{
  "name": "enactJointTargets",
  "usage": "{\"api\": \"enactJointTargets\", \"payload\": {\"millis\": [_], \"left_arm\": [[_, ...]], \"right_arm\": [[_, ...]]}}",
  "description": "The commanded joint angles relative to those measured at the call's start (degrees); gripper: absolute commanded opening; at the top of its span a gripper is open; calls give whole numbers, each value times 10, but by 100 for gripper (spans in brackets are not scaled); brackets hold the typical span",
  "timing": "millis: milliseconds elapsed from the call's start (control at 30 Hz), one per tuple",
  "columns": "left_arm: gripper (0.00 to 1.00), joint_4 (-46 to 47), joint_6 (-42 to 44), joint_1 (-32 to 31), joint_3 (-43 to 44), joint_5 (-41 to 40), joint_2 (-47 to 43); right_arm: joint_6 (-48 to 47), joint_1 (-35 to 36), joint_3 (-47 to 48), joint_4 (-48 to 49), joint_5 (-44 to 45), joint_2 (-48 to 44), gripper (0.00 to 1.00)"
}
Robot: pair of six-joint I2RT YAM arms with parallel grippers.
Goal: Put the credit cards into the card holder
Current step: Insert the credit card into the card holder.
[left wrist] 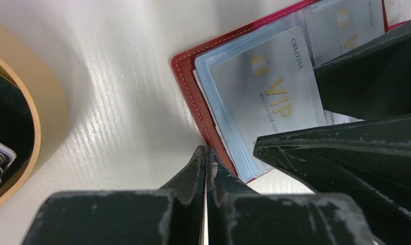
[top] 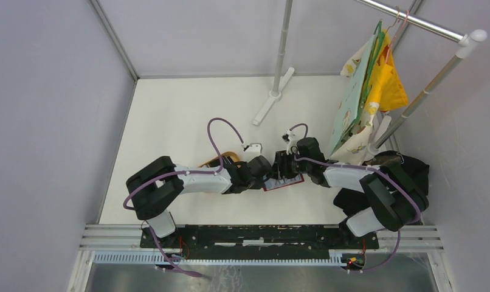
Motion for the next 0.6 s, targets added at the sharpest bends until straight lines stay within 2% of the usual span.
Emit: {"api": "enactJointTargets", "payload": {"millis": [0,400,567], "left_arm": [[2,20,10,0,13,20,9],[2,21,3,1,-9,6,-14],[2,25,4,1,-15,6,-17]], "right_arm": [[-10,32,14,6,11,-8,60],[-143,38,87,-72,74,-7,62],[-159,32,102,-90,65,4,63]]}}
